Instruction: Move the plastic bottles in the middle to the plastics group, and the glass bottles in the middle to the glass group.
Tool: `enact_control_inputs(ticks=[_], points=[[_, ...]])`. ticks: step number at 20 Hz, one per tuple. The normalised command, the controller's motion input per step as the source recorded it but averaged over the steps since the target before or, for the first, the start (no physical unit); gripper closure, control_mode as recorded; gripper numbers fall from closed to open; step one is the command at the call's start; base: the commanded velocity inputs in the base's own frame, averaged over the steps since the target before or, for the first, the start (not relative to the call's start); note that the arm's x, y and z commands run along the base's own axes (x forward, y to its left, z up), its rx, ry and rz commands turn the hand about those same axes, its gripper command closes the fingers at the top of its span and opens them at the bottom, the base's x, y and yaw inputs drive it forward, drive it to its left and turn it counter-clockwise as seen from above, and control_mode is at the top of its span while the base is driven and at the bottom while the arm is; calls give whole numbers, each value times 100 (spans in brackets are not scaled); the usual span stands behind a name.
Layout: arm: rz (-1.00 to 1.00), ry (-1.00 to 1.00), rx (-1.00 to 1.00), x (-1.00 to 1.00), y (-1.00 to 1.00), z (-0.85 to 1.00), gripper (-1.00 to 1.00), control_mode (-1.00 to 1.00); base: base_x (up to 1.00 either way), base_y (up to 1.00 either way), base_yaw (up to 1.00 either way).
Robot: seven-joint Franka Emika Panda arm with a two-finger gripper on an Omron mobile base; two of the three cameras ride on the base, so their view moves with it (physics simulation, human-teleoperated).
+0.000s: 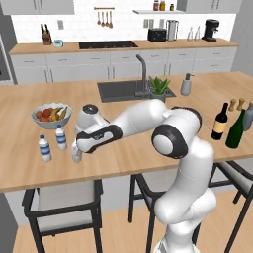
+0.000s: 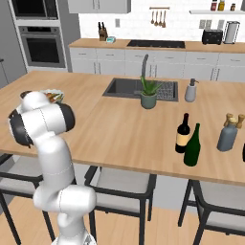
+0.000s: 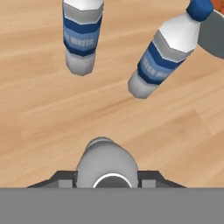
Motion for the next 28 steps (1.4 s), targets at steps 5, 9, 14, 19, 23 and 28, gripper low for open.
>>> enact_control_inputs(ticks=[5,9,14,19,23,28], points=[[0,0,0,0,19,-56,100,-100,0,0,0],[0,0,0,0,19,-58,100,-100,0,0,0],[0,0,0,-4,17,-61,100,-100,0,0,0],[0,0,0,-13,18,-65,100,-100,0,0,0],[0,0,0,-18,10,-66,100,-100,0,0,0],[0,0,0,-16,8,-65,100,-100,0,0,0]])
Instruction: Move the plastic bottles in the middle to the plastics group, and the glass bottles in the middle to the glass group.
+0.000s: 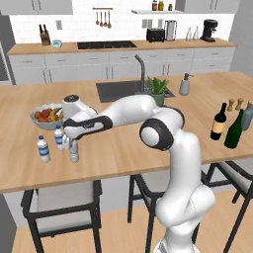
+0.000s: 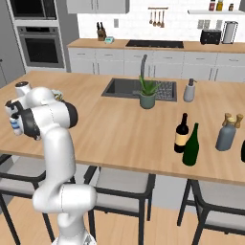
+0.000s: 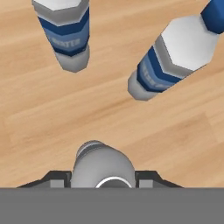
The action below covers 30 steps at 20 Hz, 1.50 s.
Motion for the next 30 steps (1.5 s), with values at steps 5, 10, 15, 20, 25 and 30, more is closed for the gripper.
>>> enact_control_inputs(ticks=[5,10,15,20,25,30], points=[[0,0,0,-26,0,-62,100,-100,0,0,0],[0,0,0,-29,0,-60,100,-100,0,0,0],[0,0,0,-26,0,-58,100,-100,0,0,0],[0,0,0,-8,-1,-48,100,-100,0,0,0],[0,0,0,-8,0,-44,-100,-100,0,0,0],[0,0,0,-13,-2,-28,-100,-100,0,0,0]])
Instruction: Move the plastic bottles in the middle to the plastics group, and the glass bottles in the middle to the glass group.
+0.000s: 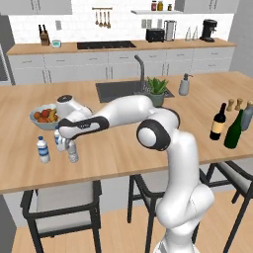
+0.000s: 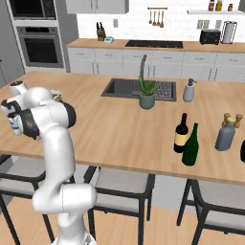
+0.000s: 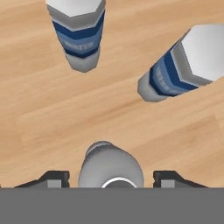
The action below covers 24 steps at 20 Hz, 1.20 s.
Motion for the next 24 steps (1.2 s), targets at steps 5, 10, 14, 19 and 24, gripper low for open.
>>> enact_control_inputs(ticks=[5,10,14,19,24], points=[[0,0,0,-3,0,-12,-100,-100,0,0,0],[0,0,1,0,-6,17,-100,-100,0,0,0],[0,-4,3,-15,-35,48,-100,-100,0,0,0],[-1,-13,4,-55,-52,31,-100,-100,0,0,0],[-9,-11,1,-68,-77,9,-100,-100,0,0,0]])
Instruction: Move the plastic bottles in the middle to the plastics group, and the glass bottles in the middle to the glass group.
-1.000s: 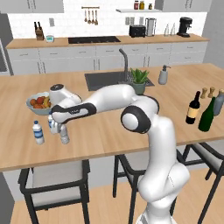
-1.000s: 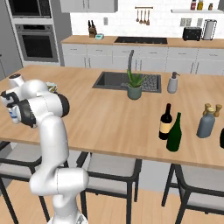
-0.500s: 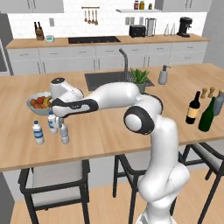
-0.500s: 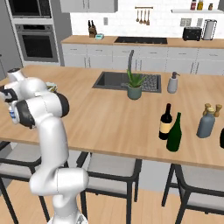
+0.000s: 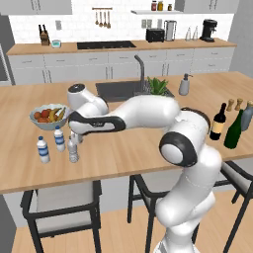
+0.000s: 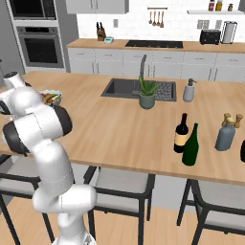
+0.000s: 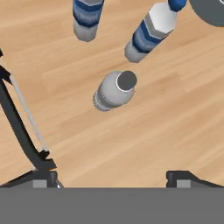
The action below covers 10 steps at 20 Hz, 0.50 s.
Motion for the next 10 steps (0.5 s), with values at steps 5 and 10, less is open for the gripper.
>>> enact_control_inputs(ticks=[5,10], points=[[-22,-10,0,-46,-78,3,-100,-100,0,0,0],[-24,0,4,-24,-96,8,-100,-100,0,0,0]])
